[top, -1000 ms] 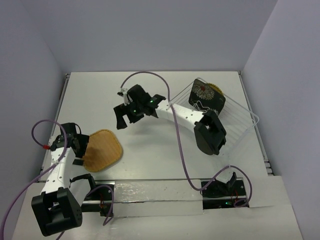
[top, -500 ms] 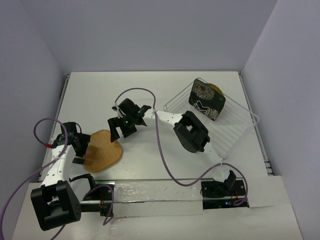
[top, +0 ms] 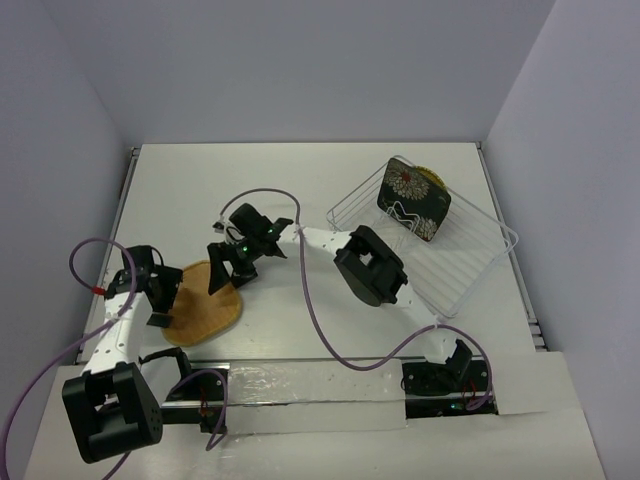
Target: Load the plates into the dish rack
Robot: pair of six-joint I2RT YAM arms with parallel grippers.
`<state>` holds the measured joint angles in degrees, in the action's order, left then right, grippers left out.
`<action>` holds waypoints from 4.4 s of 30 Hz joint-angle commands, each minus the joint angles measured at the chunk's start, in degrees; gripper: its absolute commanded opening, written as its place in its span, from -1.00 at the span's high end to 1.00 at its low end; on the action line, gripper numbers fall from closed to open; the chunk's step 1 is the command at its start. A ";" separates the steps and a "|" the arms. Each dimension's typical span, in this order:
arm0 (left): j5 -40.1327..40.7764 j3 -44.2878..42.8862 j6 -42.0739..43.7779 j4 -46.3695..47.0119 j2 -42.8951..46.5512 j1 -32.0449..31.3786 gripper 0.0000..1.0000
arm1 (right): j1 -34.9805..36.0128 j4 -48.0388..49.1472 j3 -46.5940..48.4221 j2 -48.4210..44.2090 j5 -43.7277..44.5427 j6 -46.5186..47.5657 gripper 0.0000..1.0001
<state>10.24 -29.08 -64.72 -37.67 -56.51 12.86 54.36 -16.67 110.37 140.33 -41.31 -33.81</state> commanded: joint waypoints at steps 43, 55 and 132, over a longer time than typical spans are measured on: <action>-8.54 -23.70 14.09 12.37 3.50 0.46 -0.99 | -30.43 -21.21 2.15 -55.38 41.19 60.23 1.00; -10.12 -26.37 16.90 12.71 -1.74 0.50 -0.99 | -33.87 -39.53 -0.56 -62.34 51.97 78.09 1.00; -10.59 -32.47 17.02 13.40 -9.42 0.50 -0.99 | -42.04 -30.57 -0.50 -52.16 50.94 60.47 -0.97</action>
<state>-0.47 -58.82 -47.62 -27.01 -68.28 12.97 13.31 -53.03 104.29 94.68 4.27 34.62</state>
